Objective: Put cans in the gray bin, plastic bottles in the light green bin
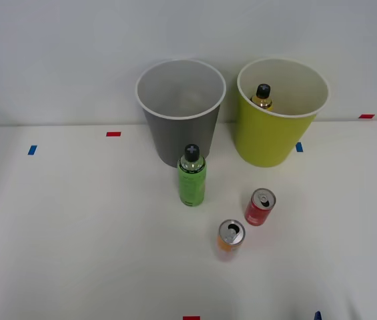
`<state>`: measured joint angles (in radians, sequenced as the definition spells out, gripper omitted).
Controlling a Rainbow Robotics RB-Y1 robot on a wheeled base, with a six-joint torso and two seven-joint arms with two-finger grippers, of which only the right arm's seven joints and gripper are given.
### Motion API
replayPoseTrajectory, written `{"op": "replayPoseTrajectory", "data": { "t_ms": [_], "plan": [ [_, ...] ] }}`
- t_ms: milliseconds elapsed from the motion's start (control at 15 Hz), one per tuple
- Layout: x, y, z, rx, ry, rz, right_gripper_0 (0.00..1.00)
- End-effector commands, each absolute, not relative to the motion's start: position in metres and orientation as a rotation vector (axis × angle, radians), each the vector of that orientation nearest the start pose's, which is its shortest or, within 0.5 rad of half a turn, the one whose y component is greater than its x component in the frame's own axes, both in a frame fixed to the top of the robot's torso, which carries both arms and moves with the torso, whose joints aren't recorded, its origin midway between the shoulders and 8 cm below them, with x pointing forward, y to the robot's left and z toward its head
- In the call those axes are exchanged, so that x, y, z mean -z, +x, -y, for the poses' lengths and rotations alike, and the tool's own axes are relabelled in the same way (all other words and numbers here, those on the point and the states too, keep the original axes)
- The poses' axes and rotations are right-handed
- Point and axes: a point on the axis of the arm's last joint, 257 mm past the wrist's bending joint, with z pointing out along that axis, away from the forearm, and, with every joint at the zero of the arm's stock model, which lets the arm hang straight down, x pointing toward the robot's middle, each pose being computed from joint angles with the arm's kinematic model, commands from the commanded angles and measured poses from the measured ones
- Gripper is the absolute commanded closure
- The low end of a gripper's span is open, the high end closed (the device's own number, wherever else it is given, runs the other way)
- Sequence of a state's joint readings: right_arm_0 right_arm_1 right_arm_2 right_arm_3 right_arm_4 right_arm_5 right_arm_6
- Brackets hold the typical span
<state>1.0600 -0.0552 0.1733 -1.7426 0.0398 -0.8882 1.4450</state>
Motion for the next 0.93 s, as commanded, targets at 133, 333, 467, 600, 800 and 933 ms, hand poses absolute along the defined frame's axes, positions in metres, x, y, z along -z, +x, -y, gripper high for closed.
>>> {"op": "replayPoseTrajectory", "data": {
  "t_ms": [133,333,467,600,800,933],
  "plan": [
    [0.2895,0.1867,0.2619,0.066,0.136,-1.508,0.00],
    [0.2895,0.1867,0.2619,0.066,0.136,-1.508,0.00],
    [0.2895,0.1867,0.2619,0.066,0.136,-1.508,0.00],
    [0.2895,0.1867,0.2619,0.066,0.136,-1.508,0.00],
    [0.2895,0.1867,0.2619,0.066,0.136,-1.508,0.00],
    [0.2895,0.1867,0.2619,0.066,0.136,-1.508,0.00]
  ]
}}
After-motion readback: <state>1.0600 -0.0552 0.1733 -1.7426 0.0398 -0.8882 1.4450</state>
